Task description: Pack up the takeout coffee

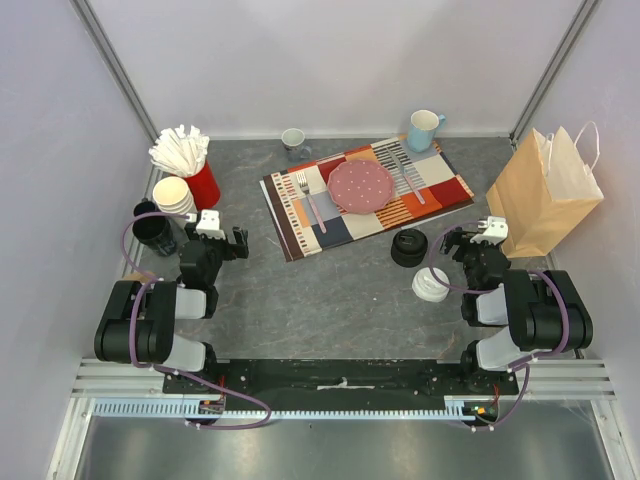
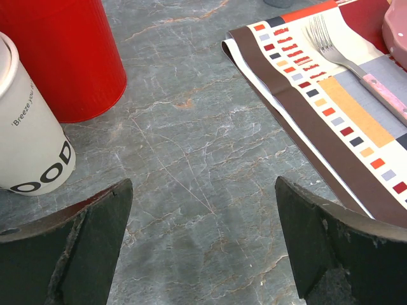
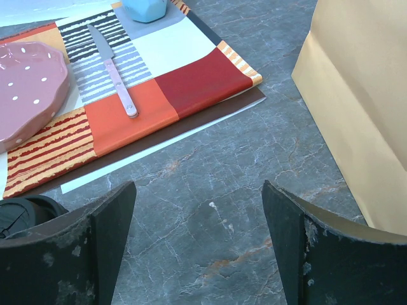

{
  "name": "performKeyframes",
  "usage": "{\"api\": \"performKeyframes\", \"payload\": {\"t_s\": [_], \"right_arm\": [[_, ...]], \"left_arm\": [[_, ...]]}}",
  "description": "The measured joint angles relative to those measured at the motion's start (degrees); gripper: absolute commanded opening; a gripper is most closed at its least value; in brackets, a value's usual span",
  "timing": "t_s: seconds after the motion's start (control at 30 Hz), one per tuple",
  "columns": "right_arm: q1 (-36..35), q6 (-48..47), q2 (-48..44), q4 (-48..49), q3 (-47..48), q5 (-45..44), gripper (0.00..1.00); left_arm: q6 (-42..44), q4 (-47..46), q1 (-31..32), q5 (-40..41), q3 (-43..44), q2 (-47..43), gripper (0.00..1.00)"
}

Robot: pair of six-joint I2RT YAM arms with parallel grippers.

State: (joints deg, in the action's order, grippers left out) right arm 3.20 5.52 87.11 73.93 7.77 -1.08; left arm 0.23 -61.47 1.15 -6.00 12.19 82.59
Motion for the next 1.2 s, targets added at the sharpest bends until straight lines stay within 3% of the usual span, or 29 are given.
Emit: {"api": "performKeyframes", "payload": {"t_s": [0.07, 0.17, 0.3, 0.57, 0.7, 0.9, 1.0, 1.2], "right_arm": [[0.0, 0.0, 0.0, 0.0, 0.0, 0.0, 0.88], [0.0, 0.0, 0.0, 0.0, 0.0, 0.0, 0.88], [0.0, 0.2, -1.5, -0.1, -1.3, -0.4, 0.87], [-0.1, 1.7, -23.1, -12.0, 0.6, 0.0, 0.87], [-0.8, 2.5, -29.4, -20.6, 4.5, 4.0, 0.87], [-2.7, 3.4, -36.4, -34.7, 9.9, 9.3, 0.87], [-5.1, 3.5, -38.6, -40.5, 12.4, 11.3, 0.87], [-9.0, 2.5, -38.9, -52.7, 20.7, 13.9, 0.87]], "left_arm": [[0.0, 0.0, 0.0, 0.0, 0.0, 0.0, 0.98], [0.0, 0.0, 0.0, 0.0, 0.0, 0.0, 0.88], [0.0, 0.2, 0.0, -0.2, 0.0, -0.2, 0.89], [4.0, 19.7, 0.0, -10.8, 11.2, -6.6, 0.89], [11.7, 34.6, 0.0, -21.8, 16.1, -11.5, 0.89], [24.3, 70.1, 0.0, -31.3, 31.3, -15.3, 0.88], [28.7, 87.3, 0.0, -30.5, 41.7, -17.0, 0.87], [34.9, 106.8, -0.8, -20.9, 55.5, -21.0, 0.82]]}}
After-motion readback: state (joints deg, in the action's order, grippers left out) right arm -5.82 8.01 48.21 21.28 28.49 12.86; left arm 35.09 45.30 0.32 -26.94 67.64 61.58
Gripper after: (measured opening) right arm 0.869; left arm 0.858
